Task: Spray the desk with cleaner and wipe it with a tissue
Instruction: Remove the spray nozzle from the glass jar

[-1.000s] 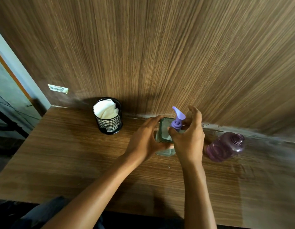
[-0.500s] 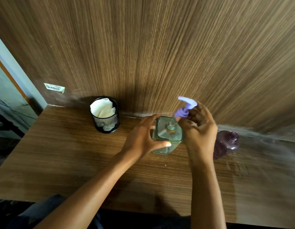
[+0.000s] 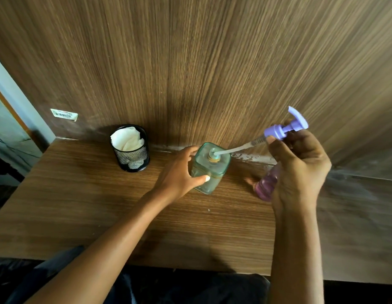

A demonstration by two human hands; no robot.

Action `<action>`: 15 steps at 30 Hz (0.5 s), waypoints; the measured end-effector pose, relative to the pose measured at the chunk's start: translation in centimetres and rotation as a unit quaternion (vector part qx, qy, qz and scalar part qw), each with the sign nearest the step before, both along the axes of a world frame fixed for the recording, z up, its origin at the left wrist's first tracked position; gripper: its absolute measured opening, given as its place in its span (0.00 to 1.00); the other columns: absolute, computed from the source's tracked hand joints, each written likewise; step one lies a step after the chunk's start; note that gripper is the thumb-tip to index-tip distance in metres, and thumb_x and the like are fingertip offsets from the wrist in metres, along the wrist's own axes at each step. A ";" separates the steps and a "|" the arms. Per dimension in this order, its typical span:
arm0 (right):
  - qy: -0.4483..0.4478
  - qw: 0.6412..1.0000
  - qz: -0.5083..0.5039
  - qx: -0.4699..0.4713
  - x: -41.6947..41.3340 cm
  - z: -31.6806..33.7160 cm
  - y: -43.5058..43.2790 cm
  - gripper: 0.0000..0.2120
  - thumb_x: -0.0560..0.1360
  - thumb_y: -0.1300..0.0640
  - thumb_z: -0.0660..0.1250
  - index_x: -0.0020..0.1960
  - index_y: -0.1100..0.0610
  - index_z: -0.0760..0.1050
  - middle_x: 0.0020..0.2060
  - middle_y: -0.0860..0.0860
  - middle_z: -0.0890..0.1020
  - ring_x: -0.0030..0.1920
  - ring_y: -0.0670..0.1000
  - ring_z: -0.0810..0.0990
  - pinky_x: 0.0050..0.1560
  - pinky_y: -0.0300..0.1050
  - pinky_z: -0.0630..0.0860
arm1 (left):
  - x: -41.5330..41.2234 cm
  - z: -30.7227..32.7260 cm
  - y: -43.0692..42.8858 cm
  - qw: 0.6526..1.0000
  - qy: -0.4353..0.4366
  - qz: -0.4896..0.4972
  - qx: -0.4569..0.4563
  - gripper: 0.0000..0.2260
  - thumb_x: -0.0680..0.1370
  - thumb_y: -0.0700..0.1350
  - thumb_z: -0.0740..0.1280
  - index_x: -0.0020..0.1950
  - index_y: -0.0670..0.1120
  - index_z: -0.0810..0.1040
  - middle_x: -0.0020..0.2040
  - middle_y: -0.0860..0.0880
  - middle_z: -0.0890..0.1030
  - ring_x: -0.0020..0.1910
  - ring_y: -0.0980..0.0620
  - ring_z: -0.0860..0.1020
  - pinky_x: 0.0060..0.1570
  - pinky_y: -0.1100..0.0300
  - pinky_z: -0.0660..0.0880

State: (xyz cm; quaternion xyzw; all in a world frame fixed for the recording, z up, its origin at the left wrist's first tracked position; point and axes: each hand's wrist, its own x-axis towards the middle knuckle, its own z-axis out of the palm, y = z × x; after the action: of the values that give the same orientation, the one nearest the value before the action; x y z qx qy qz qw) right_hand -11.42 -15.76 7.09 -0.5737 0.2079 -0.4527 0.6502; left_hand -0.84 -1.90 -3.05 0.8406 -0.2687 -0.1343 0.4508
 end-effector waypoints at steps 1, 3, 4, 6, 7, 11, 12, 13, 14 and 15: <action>-0.008 1.000 -0.004 0.009 0.0 0.1 0.1 0.11 0.66 0.72 0.70 0.48 0.66 0.78 0.31 0.45 0.80 0.34 0.42 0.75 0.39 0.34 0.73 | 0.1 0.3 0.0 1.000 0.003 0.002 0.003 0.35 0.66 0.51 0.74 0.69 0.54 0.62 0.68 0.53 0.71 0.64 0.54 0.72 0.61 0.54 0.70; -0.026 0.999 -0.010 0.033 -0.2 0.0 -0.1 0.13 0.66 0.73 0.70 0.50 0.68 0.77 0.33 0.49 0.79 0.35 0.43 0.75 0.40 0.36 0.74 | 0.0 0.5 0.0 1.000 0.007 0.000 0.004 0.38 0.66 0.50 0.75 0.71 0.55 0.60 0.68 0.54 0.70 0.60 0.54 0.73 0.58 0.53 0.72; -0.033 0.998 -0.014 0.046 -0.4 0.1 -0.2 0.13 0.66 0.72 0.70 0.51 0.68 0.77 0.34 0.50 0.78 0.35 0.45 0.75 0.40 0.38 0.74 | -0.2 0.6 -0.1 1.000 0.007 -0.005 0.007 0.39 0.66 0.50 0.75 0.72 0.55 0.58 0.69 0.54 0.68 0.59 0.55 0.73 0.57 0.54 0.72; -0.044 0.996 -0.020 0.075 -0.8 0.4 -0.5 0.14 0.66 0.71 0.71 0.52 0.68 0.77 0.34 0.51 0.78 0.37 0.50 0.74 0.41 0.42 0.73 | -0.4 0.4 -0.3 1.000 0.003 -0.010 0.014 0.42 0.66 0.51 0.75 0.74 0.54 0.55 0.72 0.53 0.65 0.61 0.53 0.73 0.58 0.56 0.72; -0.046 0.995 -0.023 0.090 -1.0 0.4 -0.7 0.14 0.66 0.71 0.70 0.51 0.67 0.77 0.34 0.50 0.78 0.38 0.51 0.75 0.41 0.42 0.74 | -0.5 0.3 -0.4 1.000 -0.001 -0.007 0.018 0.43 0.66 0.52 0.75 0.74 0.54 0.54 0.73 0.52 0.64 0.64 0.52 0.72 0.60 0.55 0.72; -0.036 0.990 -0.043 0.130 -1.6 0.5 -1.1 0.11 0.68 0.72 0.69 0.45 0.58 0.78 0.27 0.44 0.80 0.27 0.42 0.76 0.27 0.33 0.72 | -0.8 -0.4 -0.8 0.998 -0.038 0.025 0.050 0.44 0.64 0.56 0.75 0.74 0.54 0.55 0.70 0.48 0.66 0.64 0.50 0.71 0.60 0.47 0.74; -0.039 0.989 -0.046 0.136 -1.7 0.5 -1.1 0.11 0.68 0.72 0.69 0.44 0.57 0.77 0.26 0.44 0.80 0.25 0.42 0.76 0.26 0.33 0.72 | -1.1 -0.3 -0.8 0.997 -0.049 0.036 0.051 0.43 0.64 0.56 0.75 0.73 0.54 0.57 0.68 0.48 0.68 0.63 0.51 0.72 0.58 0.47 0.75; -0.045 0.988 -0.049 0.140 -1.7 0.7 -1.1 0.11 0.68 0.72 0.68 0.42 0.57 0.76 0.25 0.43 0.79 0.25 0.42 0.75 0.26 0.34 0.72 | -1.4 -0.3 -0.9 0.995 -0.068 0.050 0.045 0.42 0.64 0.56 0.75 0.72 0.54 0.59 0.66 0.49 0.69 0.62 0.51 0.72 0.56 0.48 0.76; -0.048 0.987 -0.052 0.145 -1.8 0.5 -1.3 0.11 0.69 0.72 0.68 0.39 0.57 0.74 0.24 0.43 0.79 0.24 0.42 0.75 0.26 0.34 0.72 | -1.7 -0.3 -0.9 0.994 -0.079 0.065 0.035 0.40 0.63 0.57 0.75 0.71 0.54 0.60 0.65 0.49 0.70 0.61 0.52 0.72 0.55 0.48 0.77; -0.049 0.986 -0.053 0.150 -1.9 0.4 -1.4 0.12 0.69 0.72 0.67 0.38 0.57 0.73 0.23 0.43 0.78 0.22 0.42 0.73 0.23 0.34 0.71 | -2.0 -0.3 -1.0 0.993 -0.084 0.076 0.022 0.40 0.63 0.57 0.75 0.70 0.55 0.61 0.64 0.50 0.70 0.61 0.52 0.72 0.53 0.48 0.77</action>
State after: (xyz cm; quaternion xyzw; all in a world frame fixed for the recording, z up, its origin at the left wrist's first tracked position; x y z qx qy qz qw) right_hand -13.35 -17.20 7.51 -0.4346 0.2721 -0.4778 0.7133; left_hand -2.84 -2.90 -3.37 0.8768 -0.2377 -0.0340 0.4166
